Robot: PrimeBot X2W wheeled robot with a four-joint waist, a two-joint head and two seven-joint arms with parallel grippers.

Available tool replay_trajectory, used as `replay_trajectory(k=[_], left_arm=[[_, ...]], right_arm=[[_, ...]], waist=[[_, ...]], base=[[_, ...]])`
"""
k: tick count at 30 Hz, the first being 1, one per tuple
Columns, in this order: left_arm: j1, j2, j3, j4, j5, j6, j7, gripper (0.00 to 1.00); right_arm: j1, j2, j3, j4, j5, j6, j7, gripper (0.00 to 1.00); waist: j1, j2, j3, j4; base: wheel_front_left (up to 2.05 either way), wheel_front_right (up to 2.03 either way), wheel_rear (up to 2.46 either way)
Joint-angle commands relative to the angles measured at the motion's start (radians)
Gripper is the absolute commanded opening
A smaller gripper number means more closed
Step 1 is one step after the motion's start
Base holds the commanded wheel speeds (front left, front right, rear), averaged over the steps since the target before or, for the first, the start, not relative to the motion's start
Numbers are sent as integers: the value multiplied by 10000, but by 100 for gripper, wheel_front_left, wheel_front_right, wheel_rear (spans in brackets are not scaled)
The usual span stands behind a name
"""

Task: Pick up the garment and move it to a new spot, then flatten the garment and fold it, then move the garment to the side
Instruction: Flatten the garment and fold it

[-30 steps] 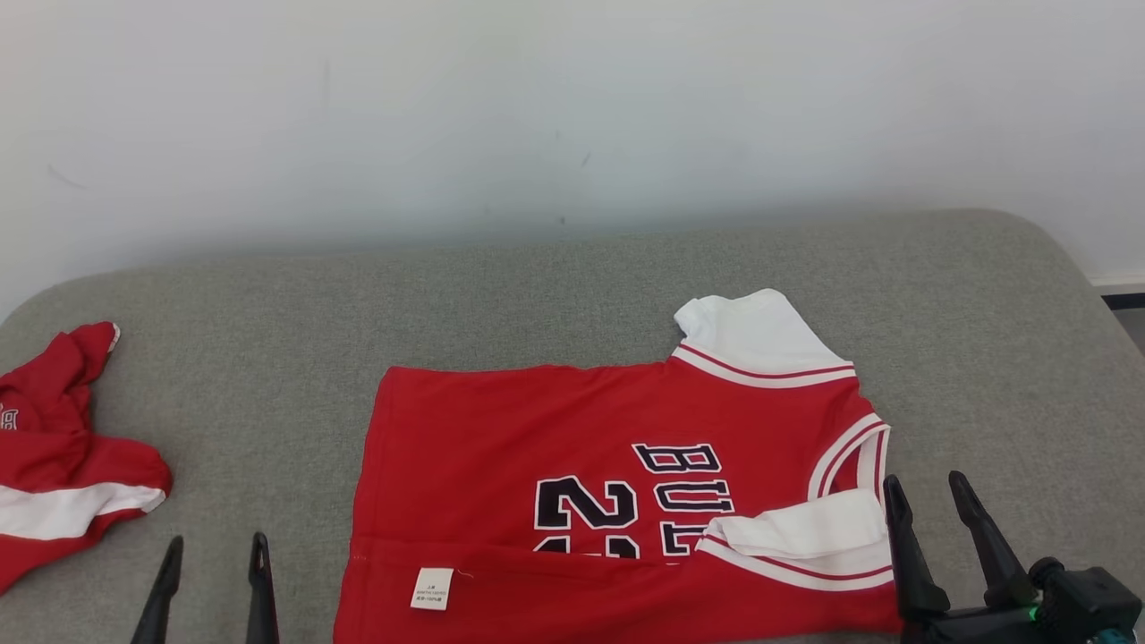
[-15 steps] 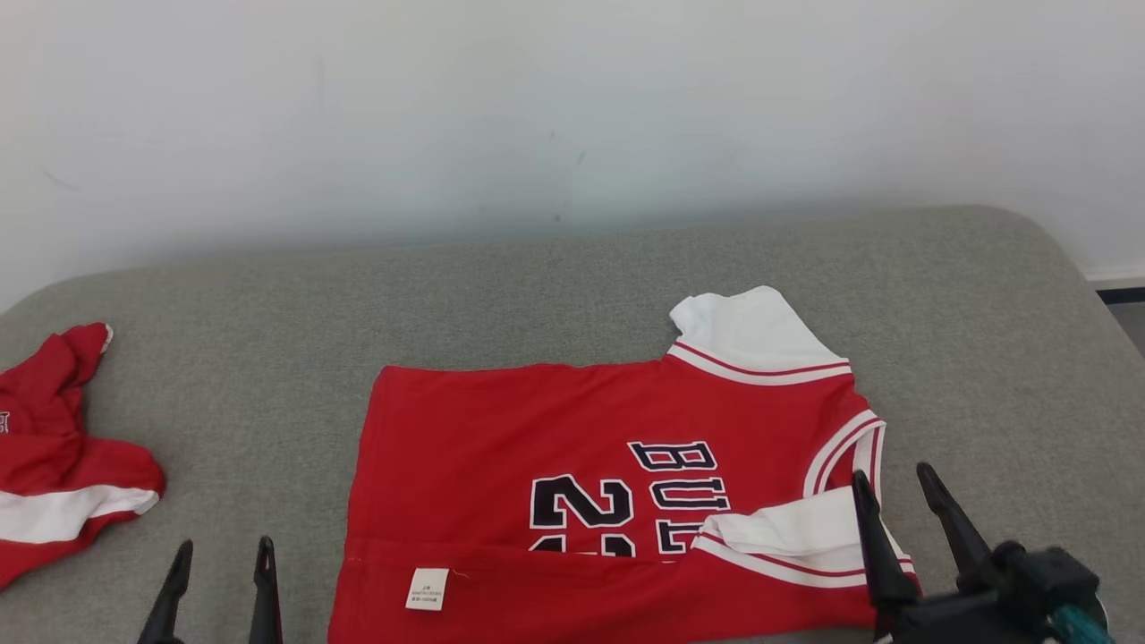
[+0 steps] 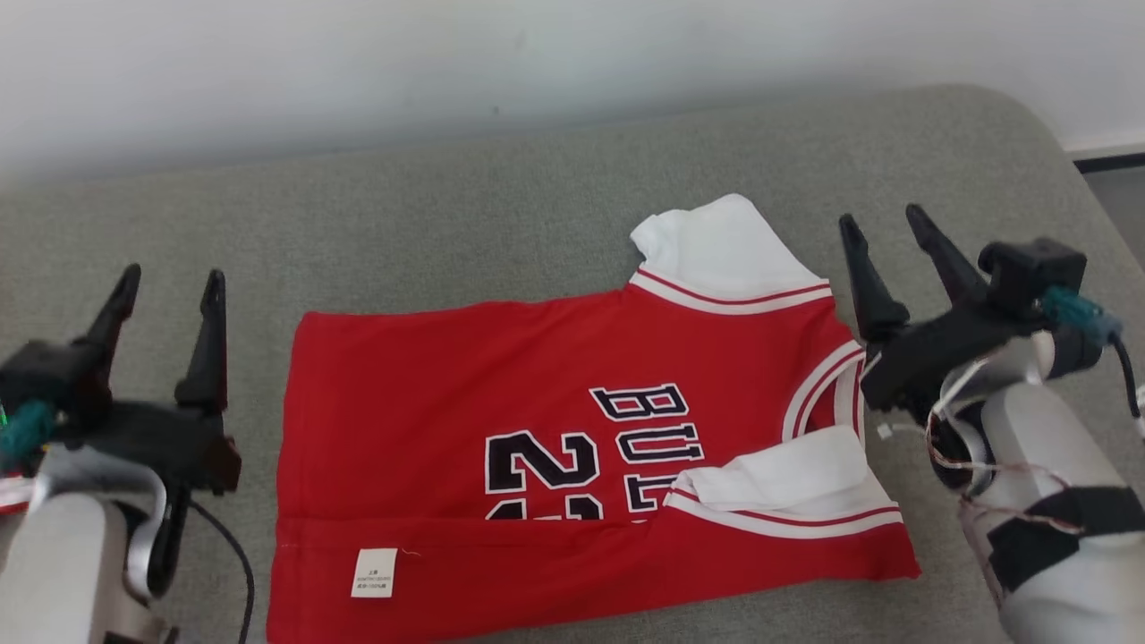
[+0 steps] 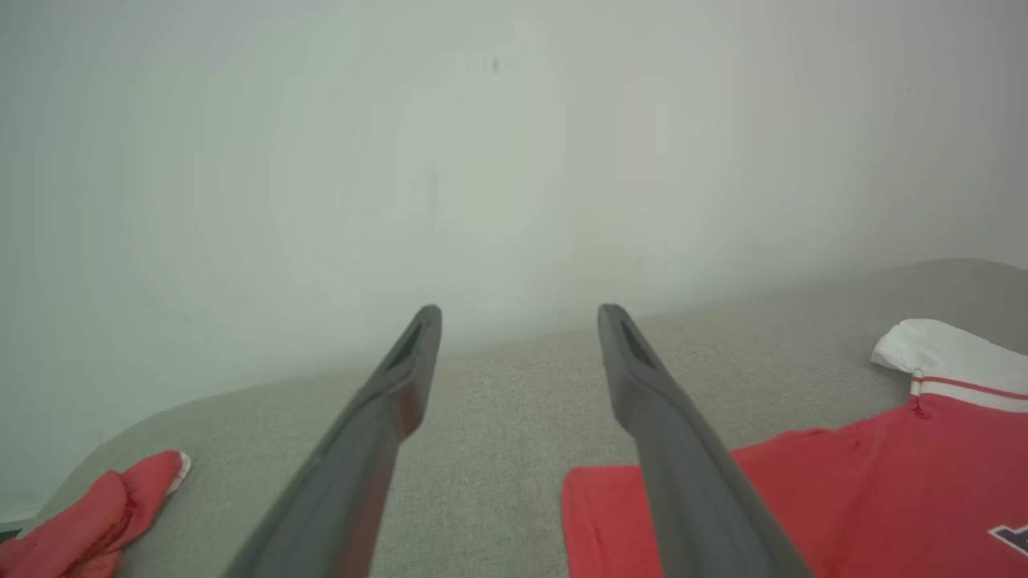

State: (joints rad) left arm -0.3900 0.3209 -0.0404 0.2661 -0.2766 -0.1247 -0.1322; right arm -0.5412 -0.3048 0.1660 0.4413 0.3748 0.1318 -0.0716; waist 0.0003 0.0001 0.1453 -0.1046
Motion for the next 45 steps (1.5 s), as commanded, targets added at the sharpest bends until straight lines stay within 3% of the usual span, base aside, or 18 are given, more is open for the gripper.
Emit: replay_trajectory(k=[1, 8, 12, 27, 29, 35, 45], left_arm=[[-731, 216, -257, 355, -388, -63, 367, 100], [-2624, 1085, -2053, 1652, -2104, -38, 1996, 100], [-3082, 1406, -2479, 2462, -2620, -41, 2295, 100], [-3466, 1340, -3215, 4011, -3927, -39, 2828, 98], [-3532, 1212, -3303, 4149, -4131, -41, 2833, 0], [-3941, 1057, -3502, 4111, -4296, -37, 2051, 0], [-4043, 246, -3810, 3115, -3722, 296, 497, 0]], right_arm=[[-756, -23, 219, 564, 139, -24, 54, 100], [-3004, -88, 1336, 2764, 464, -24, 173, 100], [-3763, -10, 1854, 3668, 767, -24, -69, 100], [-4989, 150, 3384, 5529, 1732, -24, -842, 100], [-5167, 131, 3595, 5702, 1815, -24, -824, 100], [-5869, -15, 4118, 6387, 2190, -24, -355, 100], [-6812, -402, 4375, 7493, 2479, -24, 225, 100]], waist=[[-3, -1, 1133, -473], [-3, -1, 1976, -655], [-3, -1, 2153, -720], [-3, -1, 2430, -755], [-3, -1, 2450, -726], [-3, -1, 2615, -246], [-3, -1, 3168, 884]], base=[[0, 0, 0], [0, 0, 0], [0, 0, 0], [0, 0, 0], [0, 0, 0], [0, 0, 0], [0, 0, 0]])
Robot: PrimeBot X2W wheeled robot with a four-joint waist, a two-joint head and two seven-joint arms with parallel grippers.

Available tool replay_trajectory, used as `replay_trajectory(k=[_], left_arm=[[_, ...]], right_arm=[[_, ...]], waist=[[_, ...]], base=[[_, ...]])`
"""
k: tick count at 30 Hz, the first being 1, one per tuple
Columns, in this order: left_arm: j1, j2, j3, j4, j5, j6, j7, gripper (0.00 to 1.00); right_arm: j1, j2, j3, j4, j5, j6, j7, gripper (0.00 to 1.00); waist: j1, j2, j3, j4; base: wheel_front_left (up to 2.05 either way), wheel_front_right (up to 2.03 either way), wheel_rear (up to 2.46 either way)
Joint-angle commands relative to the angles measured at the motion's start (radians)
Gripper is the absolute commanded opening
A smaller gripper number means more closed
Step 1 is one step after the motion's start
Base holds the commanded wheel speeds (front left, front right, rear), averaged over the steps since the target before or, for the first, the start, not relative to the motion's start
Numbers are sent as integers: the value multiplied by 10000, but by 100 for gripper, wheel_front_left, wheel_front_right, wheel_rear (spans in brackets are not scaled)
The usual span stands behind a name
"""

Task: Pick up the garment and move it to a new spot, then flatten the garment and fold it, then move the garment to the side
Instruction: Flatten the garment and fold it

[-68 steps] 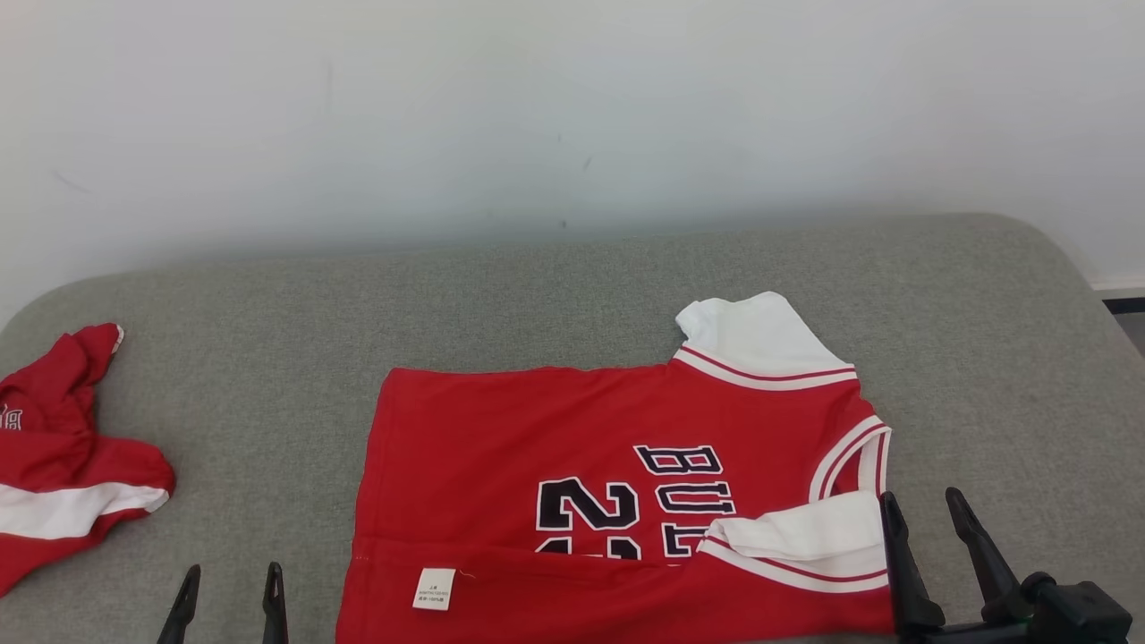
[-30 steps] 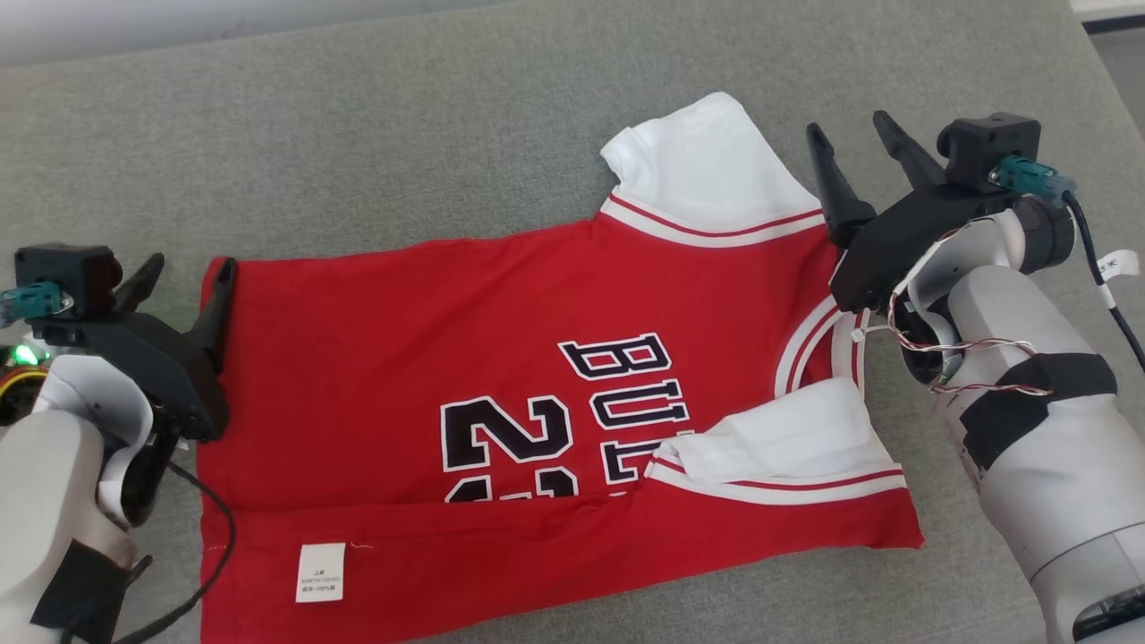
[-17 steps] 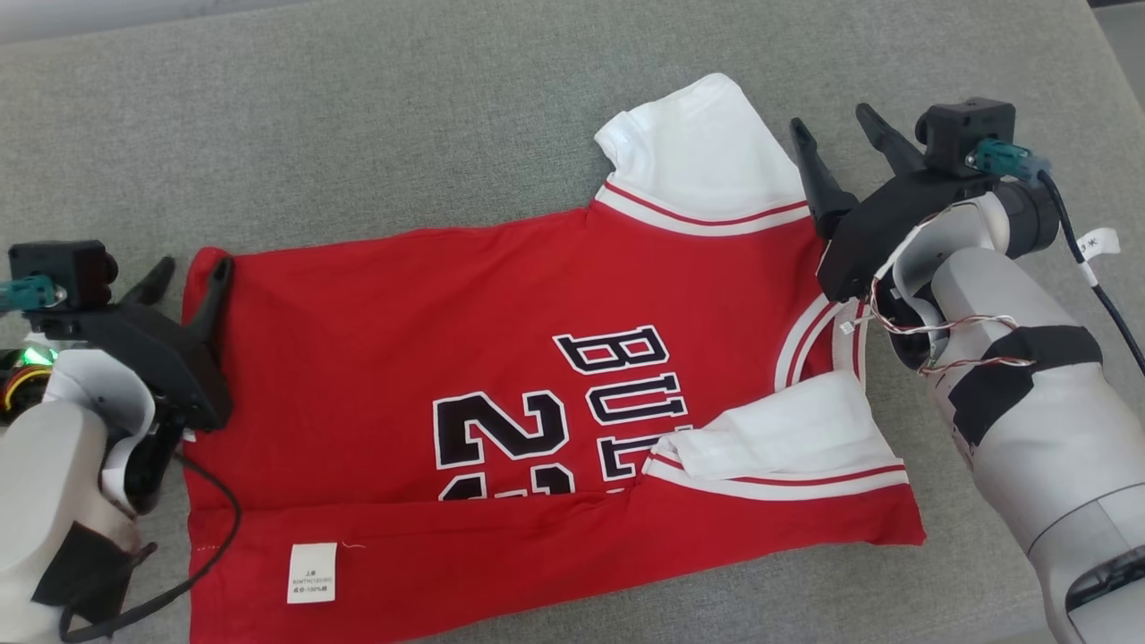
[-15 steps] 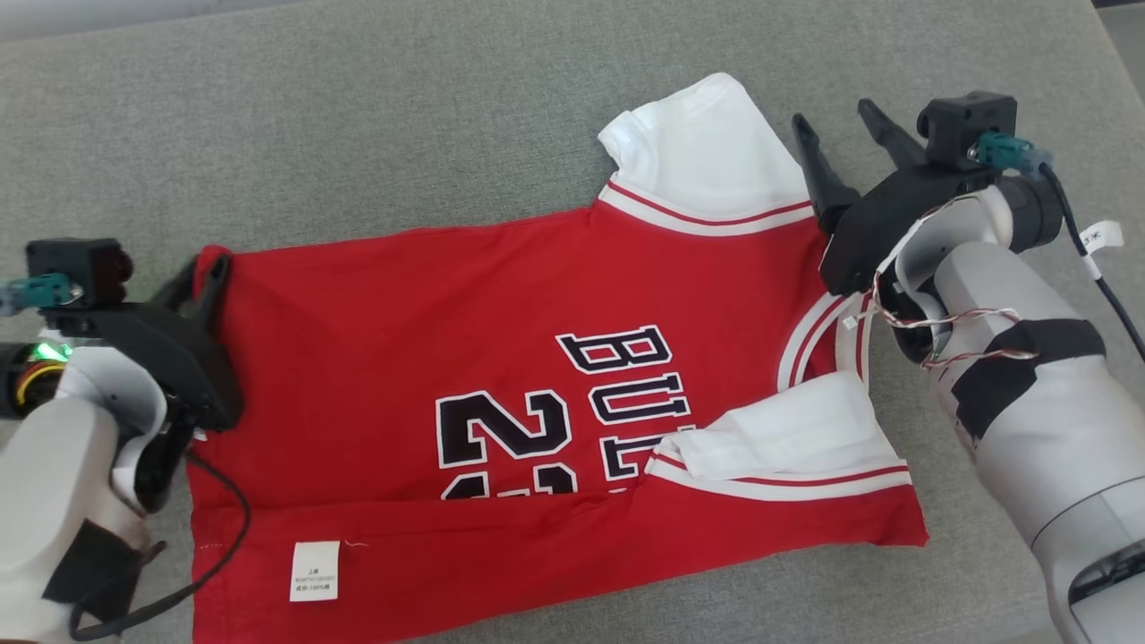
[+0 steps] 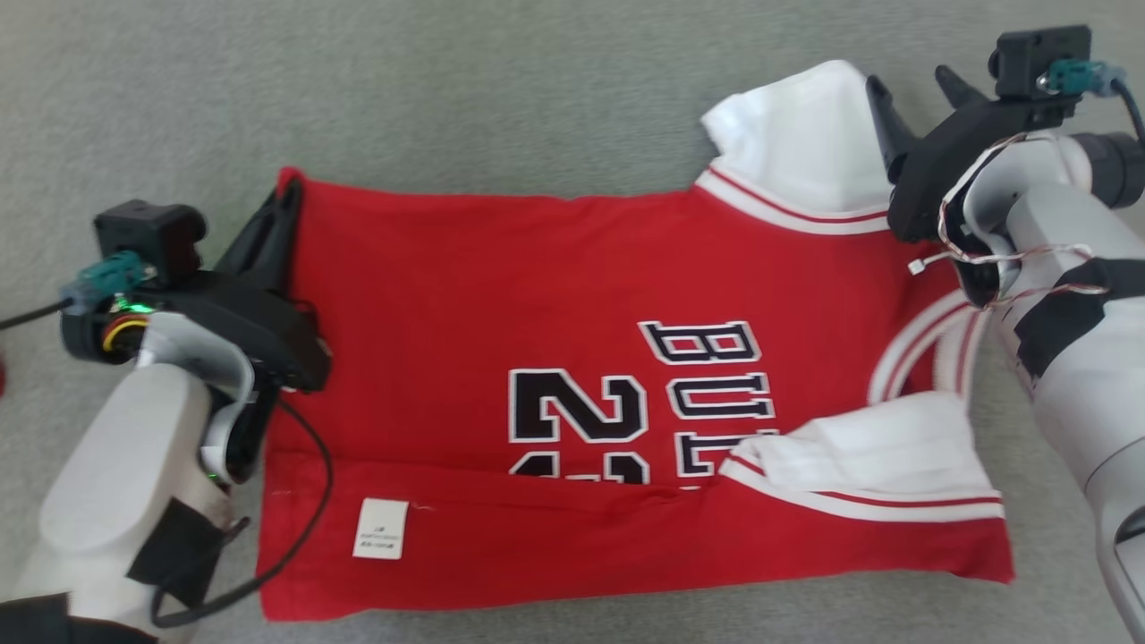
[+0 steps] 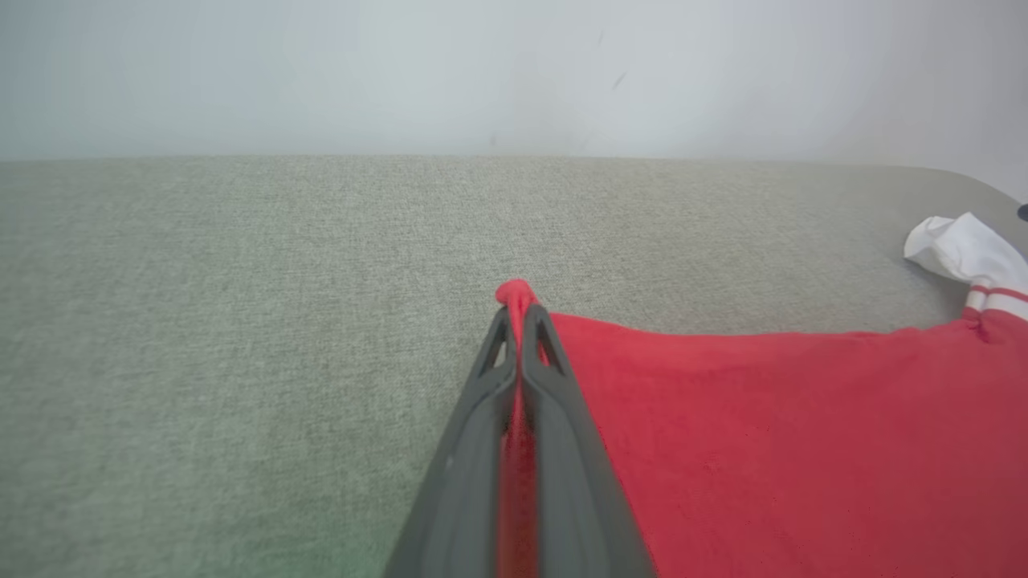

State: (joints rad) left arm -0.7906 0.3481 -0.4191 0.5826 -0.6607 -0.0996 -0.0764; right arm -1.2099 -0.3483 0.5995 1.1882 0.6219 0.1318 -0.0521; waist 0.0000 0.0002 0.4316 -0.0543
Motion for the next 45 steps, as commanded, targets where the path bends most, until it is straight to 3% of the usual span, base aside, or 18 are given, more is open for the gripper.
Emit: replay_trajectory(k=[1, 6, 7, 8, 9, 10, 11, 22, 28, 38, 45], left_arm=[[-16, -85, -98, -160, 173, 62, -109, 0], [-12, -200, -266, -555, 323, 148, -216, 0], [-39, -204, -295, -628, 341, 162, -218, 0], [-87, -212, -300, -697, 319, 173, -251, 0], [-142, -221, -303, -745, 328, 183, -278, 0], [-159, -233, -316, -785, 335, 174, -289, 0], [-163, -238, -328, -816, 333, 180, -297, 0], [147, -37, -160, -587, 163, 301, -610, 0], [538, 212, -9, -495, 29, 364, -694, 0], [1029, 233, -8, -432, -146, 458, -829, 0], [1475, 301, 38, -234, -296, 455, -1000, 0]], right_arm=[[-208, 13, 64, 119, 5, -24, 89, 100], [-607, -86, 147, 515, -37, -24, 357, 100], [-682, -132, 130, 586, -44, -24, 405, 96], [-740, -167, 109, 672, -53, -24, 489, 85], [-783, -188, 134, 742, -103, -24, 592, 42], [-811, -197, 139, 790, -103, -24, 627, 30], [-847, -170, 104, 831, -106, -24, 592, 0], [-1139, -4, 63, 911, -465, -24, -813, 0], [-526, 5, 293, 238, -114, -24, -1571, 0], [1472, -611, 775, -2593, 1015, -24, -2127, 0], [3927, -1257, -109, -5567, 1251, -24, -2118, 0]], waist=[[0, -2, 387, 469], [0, -2, 743, 771], [0, -2, 806, 823], [0, -2, 857, 867], [0, -2, 913, 913], [0, -2, 947, 948], [0, -2, 974, 963], [0, -2, 412, 571], [0, -2, -28, 167], [0, -2, -501, -218], [0, -2, -1047, -412]], base=[[0, 0, 0], [0, 0, 0], [0, 0, 0], [0, 0, 0], [0, 0, 0], [0, 0, 0], [0, 0, 0], [0, 0, 0], [0, 0, 0], [0, 0, 0], [0, 0, 0]])
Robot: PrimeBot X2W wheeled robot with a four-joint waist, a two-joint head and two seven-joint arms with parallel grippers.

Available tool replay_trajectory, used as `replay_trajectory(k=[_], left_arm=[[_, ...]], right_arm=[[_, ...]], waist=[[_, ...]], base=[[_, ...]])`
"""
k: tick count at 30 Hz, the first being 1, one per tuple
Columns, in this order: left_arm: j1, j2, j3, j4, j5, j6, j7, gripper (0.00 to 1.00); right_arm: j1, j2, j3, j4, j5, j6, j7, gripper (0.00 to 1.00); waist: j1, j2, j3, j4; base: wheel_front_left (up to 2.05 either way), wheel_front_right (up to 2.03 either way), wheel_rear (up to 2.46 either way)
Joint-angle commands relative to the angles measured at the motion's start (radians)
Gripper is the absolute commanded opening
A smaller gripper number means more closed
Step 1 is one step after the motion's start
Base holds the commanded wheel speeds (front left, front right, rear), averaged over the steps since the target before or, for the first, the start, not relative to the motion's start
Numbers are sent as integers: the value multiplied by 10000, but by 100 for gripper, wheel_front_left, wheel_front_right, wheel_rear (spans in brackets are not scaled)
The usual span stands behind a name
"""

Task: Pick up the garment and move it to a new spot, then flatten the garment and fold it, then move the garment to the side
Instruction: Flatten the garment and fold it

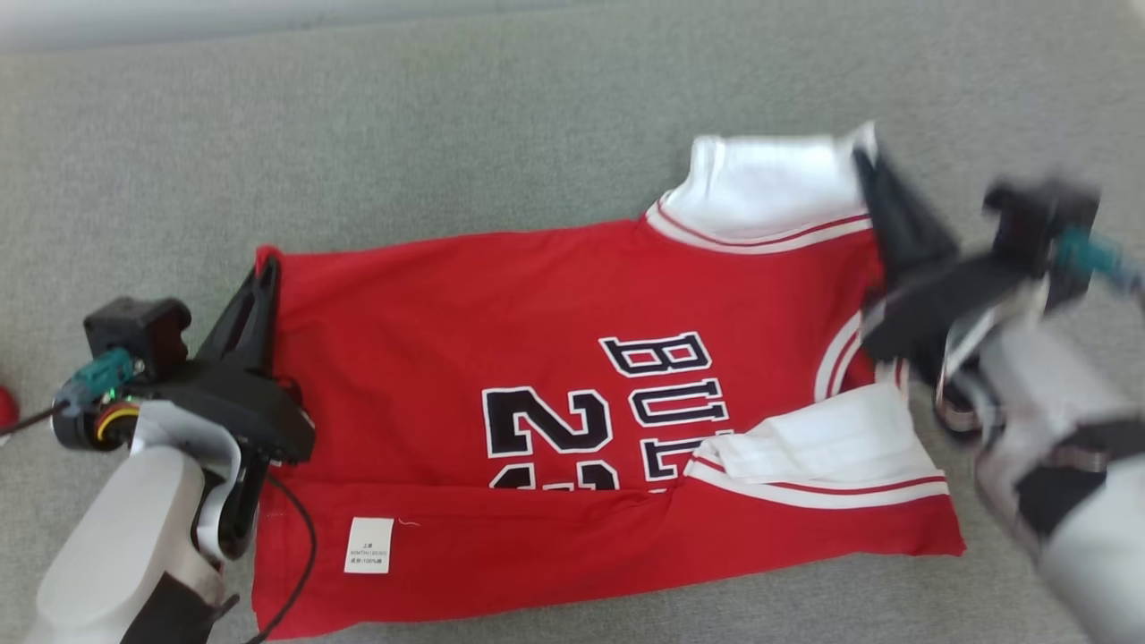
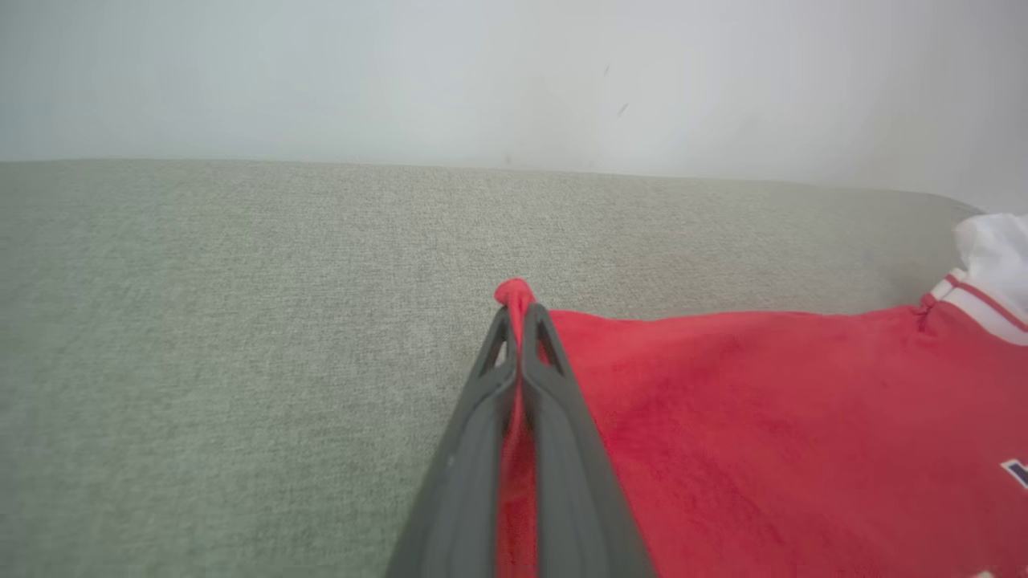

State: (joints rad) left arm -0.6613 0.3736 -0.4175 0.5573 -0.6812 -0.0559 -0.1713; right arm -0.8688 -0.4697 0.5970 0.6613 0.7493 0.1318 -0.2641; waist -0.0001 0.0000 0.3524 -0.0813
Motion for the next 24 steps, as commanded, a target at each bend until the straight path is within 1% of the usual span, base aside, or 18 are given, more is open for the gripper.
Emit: replay_trajectory(k=[1, 6, 11, 15, 16, 21, 24], left_arm=[[282, 56, 41, 34, -106, 24, -114, 0], [770, 49, 67, -18, -220, 73, -316, 0], [1368, 44, 114, -273, -196, 150, -601, 0], [2028, -73, 161, -788, -88, 371, -783, 0], [2028, -73, 161, -788, -88, 371, -783, 0], [2952, -211, 249, -1425, -25, 547, -899, 0], [3347, -329, 225, -1543, -26, 595, -911, 0]], right_arm=[[905, -105, -220, -619, -21, -24, 2, 0], [2826, -224, -1017, -1965, -9, -24, 0, 0], [4160, -185, -1513, -2690, -45, -24, -1, 0], [5060, -141, -1963, -3015, -19, -24, 0, 0], [5060, -141, -1963, -3015, -19, -24, 0, 0], [6136, -38, -2624, -3393, -88, -24, -2, 0], [6655, 83, -2955, -3455, -96, -24, 2, 0]], waist=[[1, 0, -344, -172], [1, 0, -632, -253], [1, 0, -882, -311], [1, 0, -1053, -223], [1, 0, -1053, -223], [1, 0, -1182, -70], [1, 0, -1256, 32]], base=[[0, 0, 0], [0, 0, 0], [0, 0, 0], [0, 0, 0], [0, 0, 0], [0, 0, 0], [0, 0, 0]])
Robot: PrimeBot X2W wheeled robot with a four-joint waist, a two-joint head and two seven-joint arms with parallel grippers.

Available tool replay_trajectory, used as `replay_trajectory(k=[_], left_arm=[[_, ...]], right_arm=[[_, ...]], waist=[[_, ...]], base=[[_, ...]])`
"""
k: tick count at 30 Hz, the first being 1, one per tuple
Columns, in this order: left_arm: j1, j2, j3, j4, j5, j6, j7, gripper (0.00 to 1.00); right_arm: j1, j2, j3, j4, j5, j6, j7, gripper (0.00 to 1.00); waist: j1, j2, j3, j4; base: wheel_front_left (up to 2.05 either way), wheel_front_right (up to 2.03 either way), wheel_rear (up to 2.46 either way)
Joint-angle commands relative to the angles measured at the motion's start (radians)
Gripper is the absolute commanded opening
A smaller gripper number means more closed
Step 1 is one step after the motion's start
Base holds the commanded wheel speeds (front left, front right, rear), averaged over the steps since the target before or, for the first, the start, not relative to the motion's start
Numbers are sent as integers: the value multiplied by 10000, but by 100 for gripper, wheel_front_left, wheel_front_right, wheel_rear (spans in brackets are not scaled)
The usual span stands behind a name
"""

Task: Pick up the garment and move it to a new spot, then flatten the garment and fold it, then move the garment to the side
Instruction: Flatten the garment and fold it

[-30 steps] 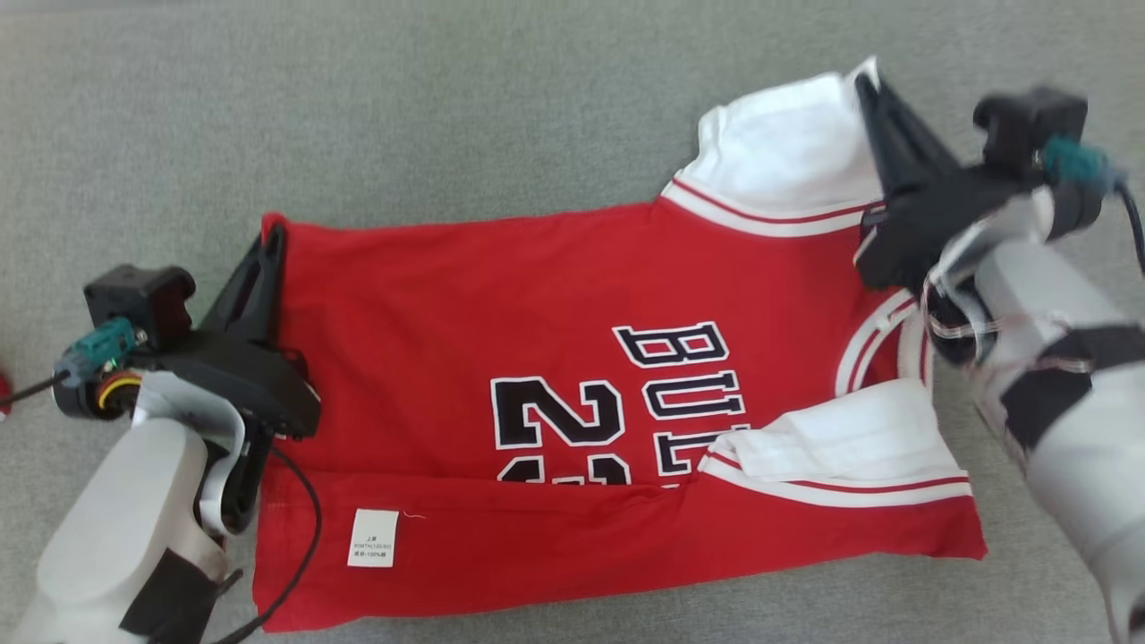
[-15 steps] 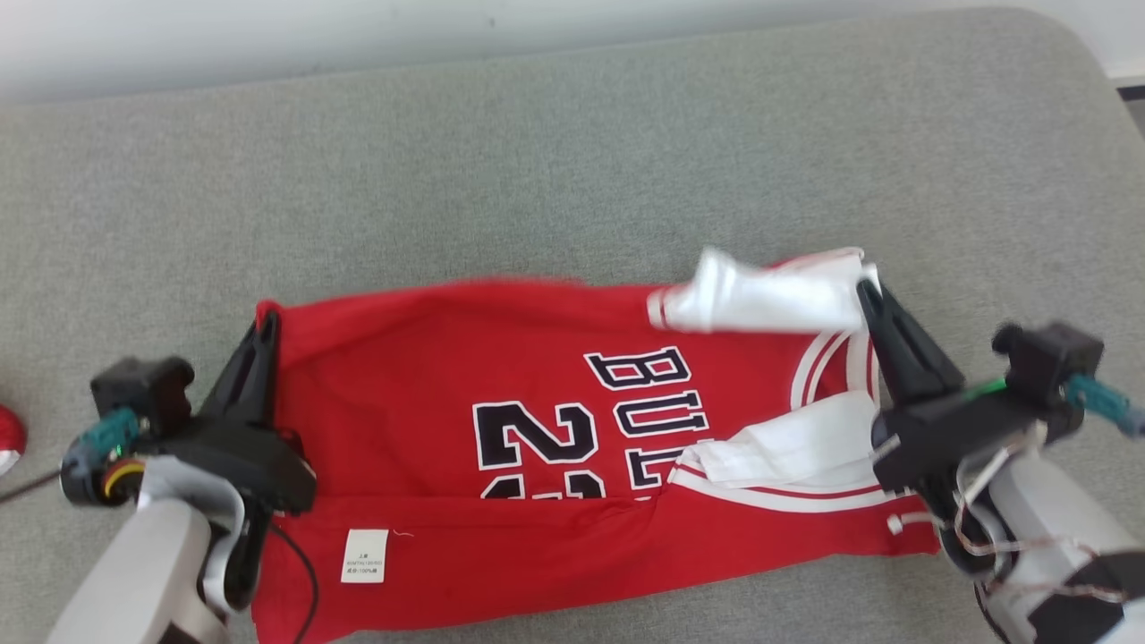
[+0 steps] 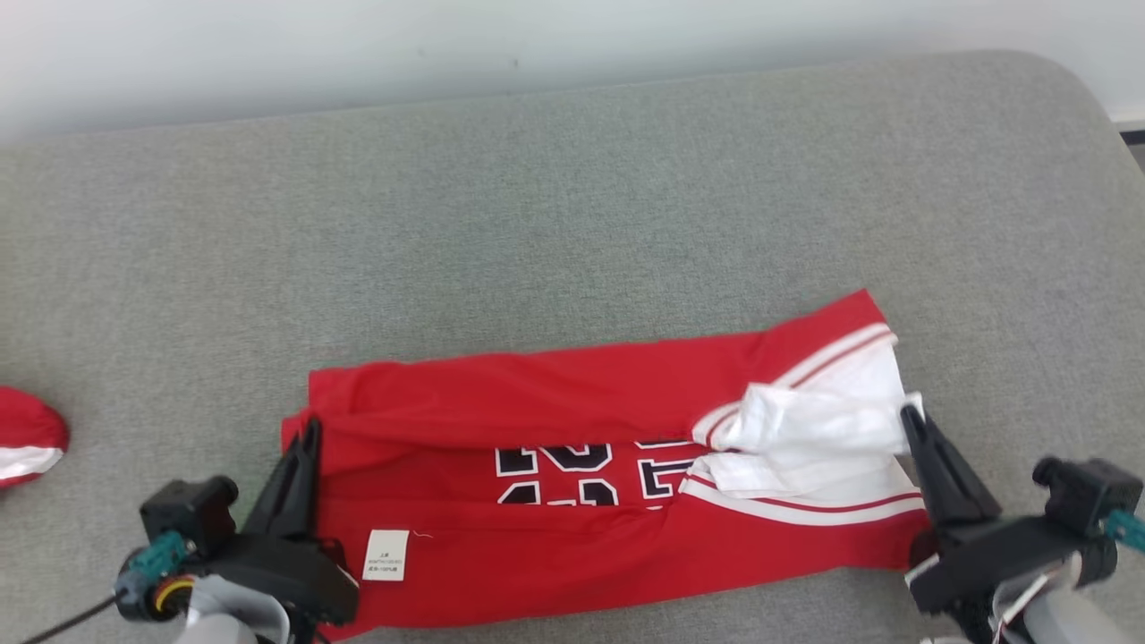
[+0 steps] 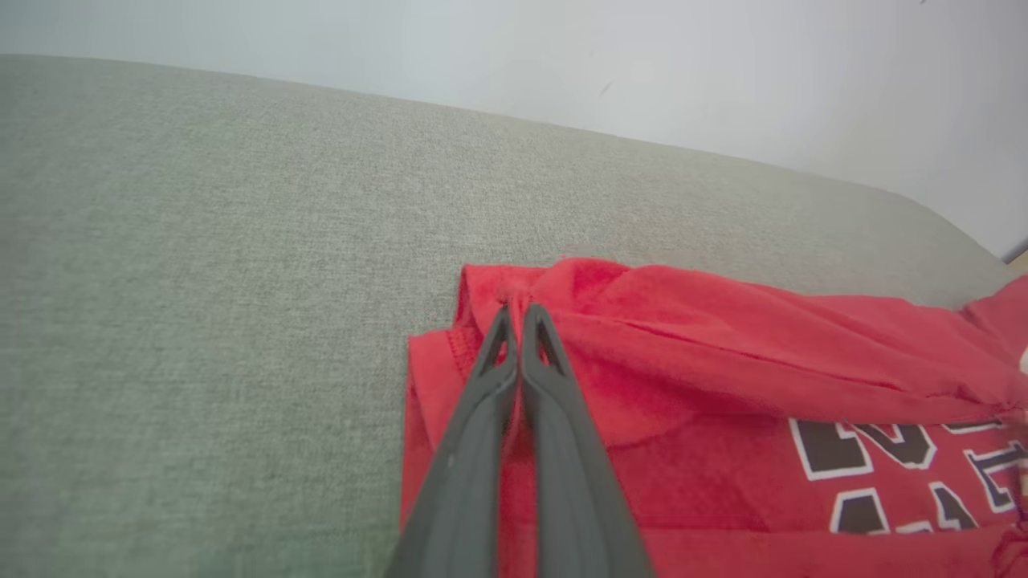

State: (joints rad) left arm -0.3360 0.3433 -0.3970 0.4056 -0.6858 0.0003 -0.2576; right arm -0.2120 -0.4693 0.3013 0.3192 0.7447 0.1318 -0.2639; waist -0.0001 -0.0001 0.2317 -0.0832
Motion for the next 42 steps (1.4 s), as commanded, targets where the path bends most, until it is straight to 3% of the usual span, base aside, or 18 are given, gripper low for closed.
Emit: replay_trajectory(k=[1, 8, 9, 10, 11, 17, 24, 34, 42], left_arm=[[185, -79, 31, -2, -47, -13, -48, 0], [739, -368, 307, 85, -22, 20, -89, 0], [768, -418, 457, 82, 190, 109, -94, 0], [793, -435, 534, 30, 377, 177, -91, 69], [805, -473, 695, -122, 593, 188, -86, 100], [1412, -928, 1885, -1237, 1957, 517, -79, 100], [2267, -1396, 3053, -2306, 3427, 649, -81, 100], [3191, -1602, 3398, -2969, 5039, 646, -80, 100], [3414, -1725, 3479, -2989, 5405, 401, -82, 100]], right_arm=[[245, 114, -85, -72, -87, -24, 19, 0], [791, 422, -287, -150, -406, -24, 431, 0], [843, 482, -323, -116, -482, -24, 519, 57], [877, 502, -387, -96, -513, -24, 537, 100], [902, 532, -446, -108, -501, -24, 526, 100], [987, 522, -888, -497, -540, -24, 421, 100], [439, 421, -1317, 144, -1369, -24, 1413, 100], [-476, 675, -1356, 2054, -2274, -24, 2662, 100], [-773, 845, -1491, 3711, -2500, -24, 2901, 100]], waist=[[1, 1, -79, 77], [1, 1, -287, 32], [1, 1, -373, 63], [1, 1, -411, 81], [1, 1, -465, 103], [1, 1, -867, 210], [1, 1, -1322, 483], [1, 1, -1778, 1143], [1, 1, -1865, 1581]], base=[[0, 0, 0], [0, 0, 0], [0, 0, 0], [0, 0, 0], [0, 0, 0], [0, 0, 0], [0, 0, 0], [0, 0, 0], [0, 0, 0]])
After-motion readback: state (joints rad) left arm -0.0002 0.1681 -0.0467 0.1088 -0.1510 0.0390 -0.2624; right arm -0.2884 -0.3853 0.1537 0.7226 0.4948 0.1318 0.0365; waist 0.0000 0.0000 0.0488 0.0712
